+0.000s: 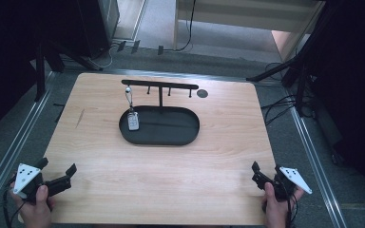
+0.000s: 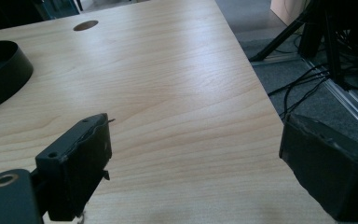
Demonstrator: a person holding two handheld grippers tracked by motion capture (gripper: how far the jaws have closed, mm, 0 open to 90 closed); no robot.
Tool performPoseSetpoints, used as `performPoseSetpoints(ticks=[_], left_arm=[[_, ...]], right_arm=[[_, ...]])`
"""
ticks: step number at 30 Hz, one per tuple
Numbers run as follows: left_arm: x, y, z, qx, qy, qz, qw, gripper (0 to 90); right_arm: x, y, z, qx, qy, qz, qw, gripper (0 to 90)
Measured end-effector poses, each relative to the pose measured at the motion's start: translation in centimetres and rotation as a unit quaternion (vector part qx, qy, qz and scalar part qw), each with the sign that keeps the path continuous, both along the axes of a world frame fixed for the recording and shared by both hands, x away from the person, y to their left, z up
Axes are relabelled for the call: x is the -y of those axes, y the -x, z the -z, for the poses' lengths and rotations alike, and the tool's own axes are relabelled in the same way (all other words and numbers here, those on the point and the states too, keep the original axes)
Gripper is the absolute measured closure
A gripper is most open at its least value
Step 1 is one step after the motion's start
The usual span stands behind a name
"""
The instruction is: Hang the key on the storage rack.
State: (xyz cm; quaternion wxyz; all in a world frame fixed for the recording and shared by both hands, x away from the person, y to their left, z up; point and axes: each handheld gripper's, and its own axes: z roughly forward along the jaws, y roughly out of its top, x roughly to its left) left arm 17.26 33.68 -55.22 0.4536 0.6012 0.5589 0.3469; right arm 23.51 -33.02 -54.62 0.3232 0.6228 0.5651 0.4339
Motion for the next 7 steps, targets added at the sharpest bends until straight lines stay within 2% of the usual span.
performPoseSetpoints(ticks=[3,7], left_arm=[[0.07,-0.14,-0.02,-0.005,-0.001,0.008,1.0,0.0],[-0.26,-0.35,-0.01,-0.007,0.015,0.005,0.9999,0.0]], right_arm=[[-0.09,-0.03,0.0,0.0,0.008,0.002,1.0,8.8],[-0.2,-0.03,0.0,-0.005,0.01,0.015,0.9998,8.8]])
